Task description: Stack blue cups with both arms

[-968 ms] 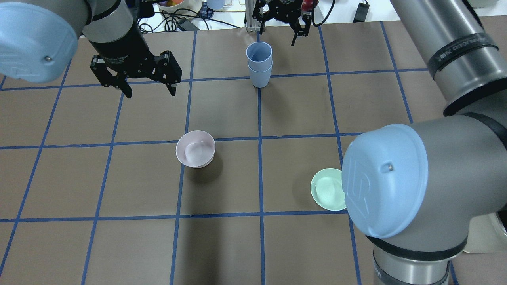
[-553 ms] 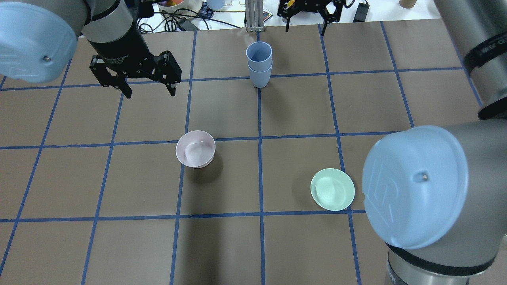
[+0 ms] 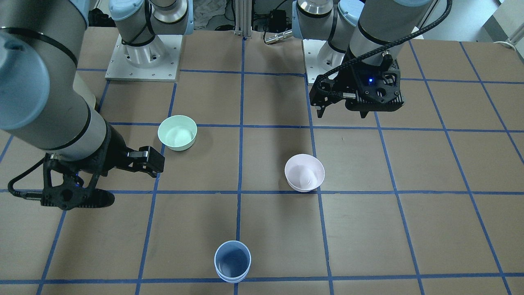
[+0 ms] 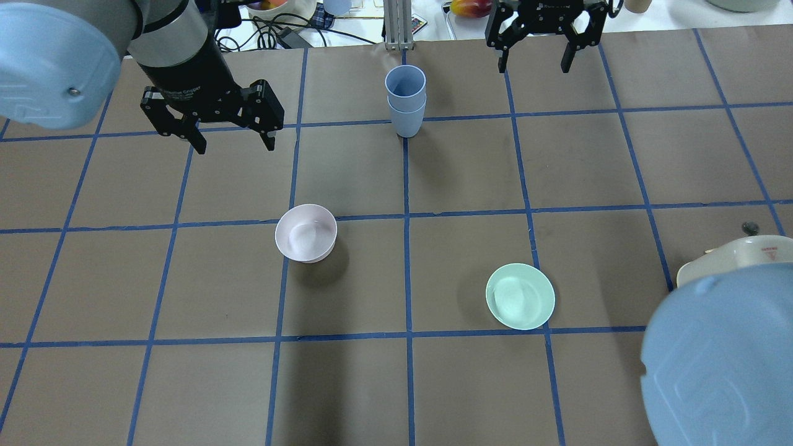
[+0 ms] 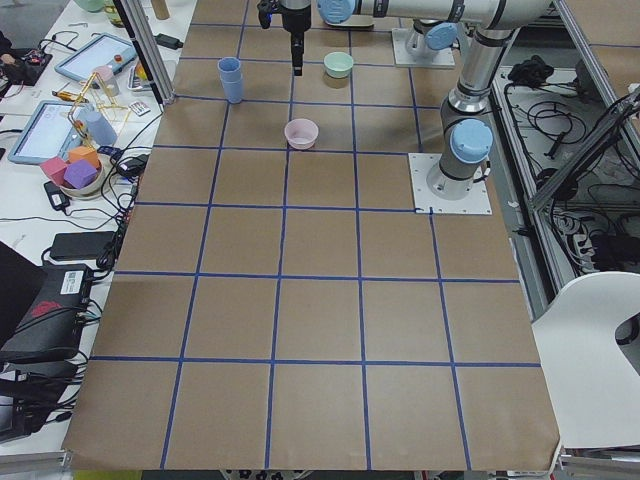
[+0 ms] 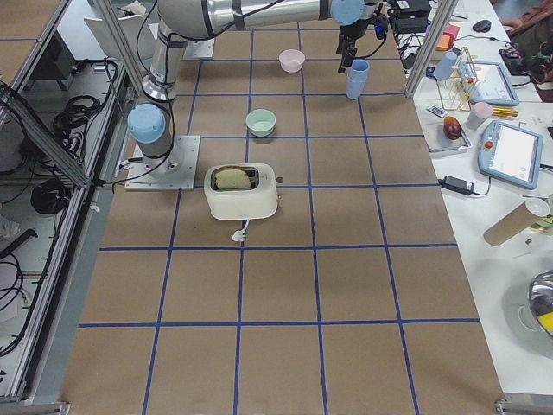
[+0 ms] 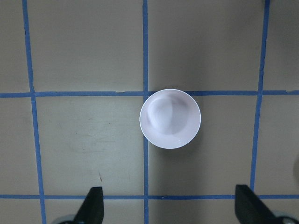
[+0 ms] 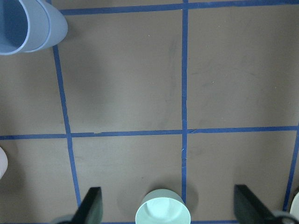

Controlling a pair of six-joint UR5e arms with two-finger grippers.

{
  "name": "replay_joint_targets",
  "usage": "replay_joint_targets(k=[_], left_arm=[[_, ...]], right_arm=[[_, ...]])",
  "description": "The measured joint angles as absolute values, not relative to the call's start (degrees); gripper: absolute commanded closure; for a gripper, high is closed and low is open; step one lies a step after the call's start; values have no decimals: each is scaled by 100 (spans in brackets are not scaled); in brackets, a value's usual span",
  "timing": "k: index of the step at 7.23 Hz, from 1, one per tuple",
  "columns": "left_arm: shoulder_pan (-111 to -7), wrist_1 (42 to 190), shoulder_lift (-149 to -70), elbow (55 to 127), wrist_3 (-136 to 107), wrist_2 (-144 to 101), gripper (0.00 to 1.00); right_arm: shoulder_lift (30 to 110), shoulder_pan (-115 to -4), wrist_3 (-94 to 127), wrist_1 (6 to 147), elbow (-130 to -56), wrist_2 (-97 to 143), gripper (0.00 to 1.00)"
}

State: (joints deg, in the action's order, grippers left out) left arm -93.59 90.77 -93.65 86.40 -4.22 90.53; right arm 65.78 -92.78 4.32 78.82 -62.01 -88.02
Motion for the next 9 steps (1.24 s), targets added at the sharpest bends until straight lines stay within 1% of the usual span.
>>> replay_joint_targets(k=[2, 3, 4, 6, 9], left_arm=[[-9360, 9077, -9364, 8640, -422, 9053, 0], [-9360, 9078, -9361, 8640, -422, 9053, 0], [-9359, 9079, -9361, 8640, -422, 9053, 0], [-9356, 9079, -9355, 8640, -422, 9058, 0], [-9359, 9085, -9352, 8640, -422, 9061, 0]], right_arm=[[7254, -9266, 423, 8741, -7437, -8841, 0], [7597, -9261, 415, 8913, -7877, -8843, 0], [7856, -9253, 413, 8942, -8147, -8838, 0], [8133, -9228, 415, 8804, -8351, -8835, 0], [8323, -9208, 413, 8465, -8282, -9006, 0]])
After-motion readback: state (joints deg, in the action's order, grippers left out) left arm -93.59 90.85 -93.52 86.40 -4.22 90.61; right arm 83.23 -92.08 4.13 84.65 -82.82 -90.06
